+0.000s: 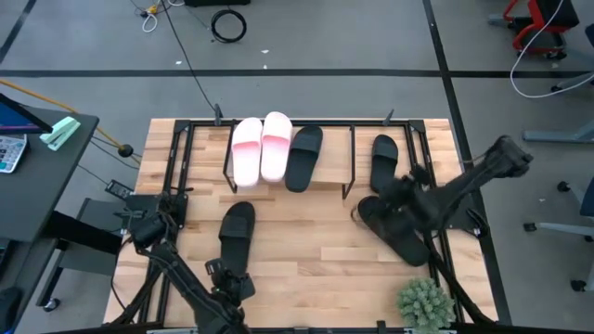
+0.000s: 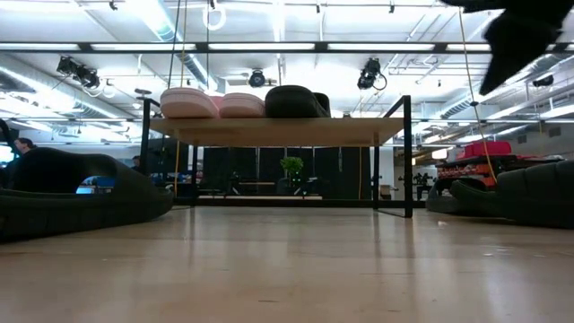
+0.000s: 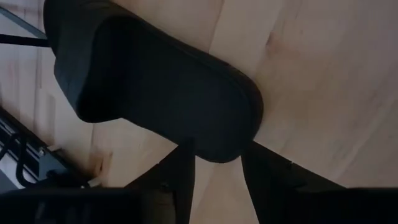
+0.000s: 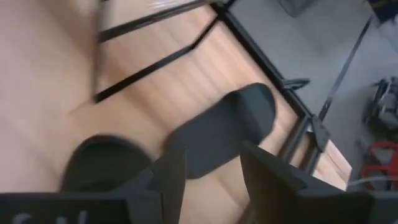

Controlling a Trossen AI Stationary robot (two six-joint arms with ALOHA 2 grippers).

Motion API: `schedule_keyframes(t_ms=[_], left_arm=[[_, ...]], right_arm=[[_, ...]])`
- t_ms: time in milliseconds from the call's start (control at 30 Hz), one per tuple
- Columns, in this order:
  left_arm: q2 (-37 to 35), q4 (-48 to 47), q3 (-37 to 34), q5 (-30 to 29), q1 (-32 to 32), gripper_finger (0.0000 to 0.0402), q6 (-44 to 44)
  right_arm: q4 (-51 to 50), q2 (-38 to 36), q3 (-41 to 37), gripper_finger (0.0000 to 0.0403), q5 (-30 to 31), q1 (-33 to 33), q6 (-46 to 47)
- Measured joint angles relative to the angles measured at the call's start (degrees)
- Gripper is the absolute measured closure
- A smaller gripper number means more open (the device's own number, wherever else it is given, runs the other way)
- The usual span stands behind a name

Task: Pick and place slides into the shelf
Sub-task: Put the top right black slipper on the shelf

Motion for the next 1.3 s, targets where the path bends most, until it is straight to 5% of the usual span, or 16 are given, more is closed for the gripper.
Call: schedule_keyframes(t_ms=[233, 433, 600, 767, 1000, 1300], left_arm=[[0.0, 0.1, -0.5, 0.1, 0.0, 0.0260, 1.5], [0.0, 0.0, -0.5, 0.1, 0.0, 0.0273, 1.5], [0.0, 0.0, -0.5, 0.1, 0.0, 0.0280, 1.5], [0.0, 0.0, -0.5, 0.2, 0.0, 0.0277, 1.6], [0.0, 0.0, -0.5, 0.2, 1.0, 0.0272, 1.6], [0.0, 0.0, -0.5, 0.2, 1.7, 0.0276, 2.2]], right_arm=[[2.1, -11.2, 0.0, 0.0241, -5.6, -15.5, -21.2], [11.1, -13.5, -5.4, 0.0212, -10.3, -25.7, -40.3], [21.1, -12.7, -12.8, 0.0183, -11.2, -34.1, -51.4], [23.3, -9.1, -11.7, 0.0170, -17.3, -43.9, -55.7], [27.8, -4.9, -10.6, 0.0176, -35.8, -57.0, -66.2], [29.2, 0.6, -10.3, 0.0178, -33.9, -67.3, -76.2]])
